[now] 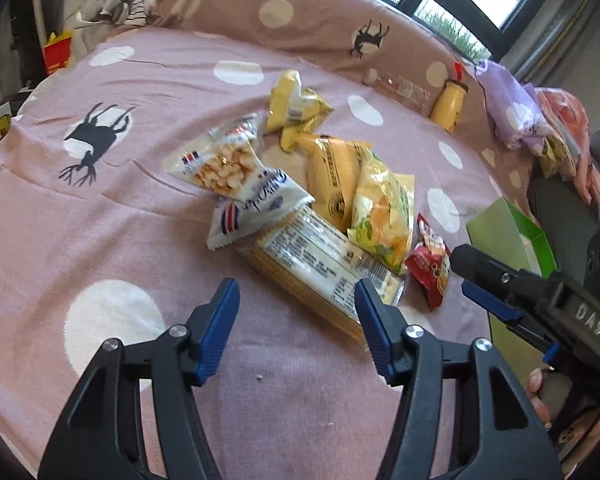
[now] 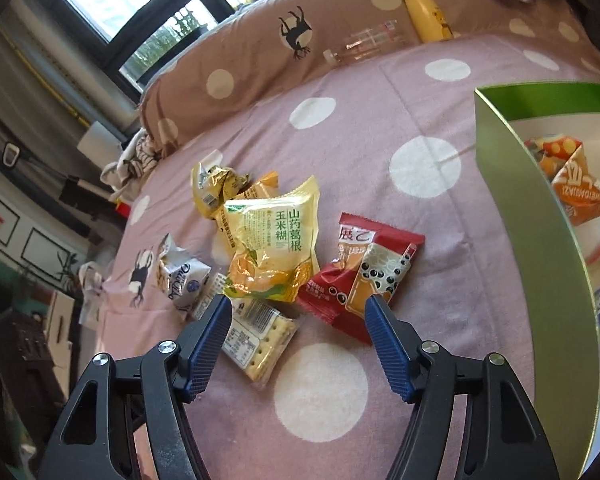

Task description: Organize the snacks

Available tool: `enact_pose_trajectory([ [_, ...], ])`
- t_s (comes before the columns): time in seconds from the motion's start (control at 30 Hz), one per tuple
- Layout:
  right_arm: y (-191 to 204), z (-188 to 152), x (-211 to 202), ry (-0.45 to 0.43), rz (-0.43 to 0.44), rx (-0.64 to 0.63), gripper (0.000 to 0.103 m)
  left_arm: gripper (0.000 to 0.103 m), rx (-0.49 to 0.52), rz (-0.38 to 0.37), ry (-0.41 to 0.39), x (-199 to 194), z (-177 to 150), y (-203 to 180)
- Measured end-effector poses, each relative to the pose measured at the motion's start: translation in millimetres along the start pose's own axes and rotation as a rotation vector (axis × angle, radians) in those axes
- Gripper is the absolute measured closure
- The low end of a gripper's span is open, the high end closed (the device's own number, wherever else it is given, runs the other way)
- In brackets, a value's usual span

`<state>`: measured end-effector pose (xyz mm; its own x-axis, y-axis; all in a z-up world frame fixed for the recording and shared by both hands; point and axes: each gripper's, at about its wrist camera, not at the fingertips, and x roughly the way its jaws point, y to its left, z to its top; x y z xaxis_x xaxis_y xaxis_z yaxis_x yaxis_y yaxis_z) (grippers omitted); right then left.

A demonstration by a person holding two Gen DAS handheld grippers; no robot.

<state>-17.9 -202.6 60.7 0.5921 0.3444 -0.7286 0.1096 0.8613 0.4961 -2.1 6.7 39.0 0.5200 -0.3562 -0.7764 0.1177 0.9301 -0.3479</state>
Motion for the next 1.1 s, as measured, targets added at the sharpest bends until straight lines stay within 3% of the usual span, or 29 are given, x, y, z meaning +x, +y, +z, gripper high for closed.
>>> enact_pose_trajectory([
  [0.1, 0, 0, 8, 0.042, 0.051, 0.024, 0.032, 0.044, 0.011, 0.014, 0.020, 5, -3, -2],
  [0.4, 15, -5, 29, 0.112, 0.067, 0.017, 0.032, 0.044, 0.002, 0.038, 0.074, 17, -4, 2],
  [1.1, 9, -9, 24, 0.101, 0.053, 0.054, 0.032, 0.043, -0.015, 0.037, 0.091, 11, -5, 6],
])
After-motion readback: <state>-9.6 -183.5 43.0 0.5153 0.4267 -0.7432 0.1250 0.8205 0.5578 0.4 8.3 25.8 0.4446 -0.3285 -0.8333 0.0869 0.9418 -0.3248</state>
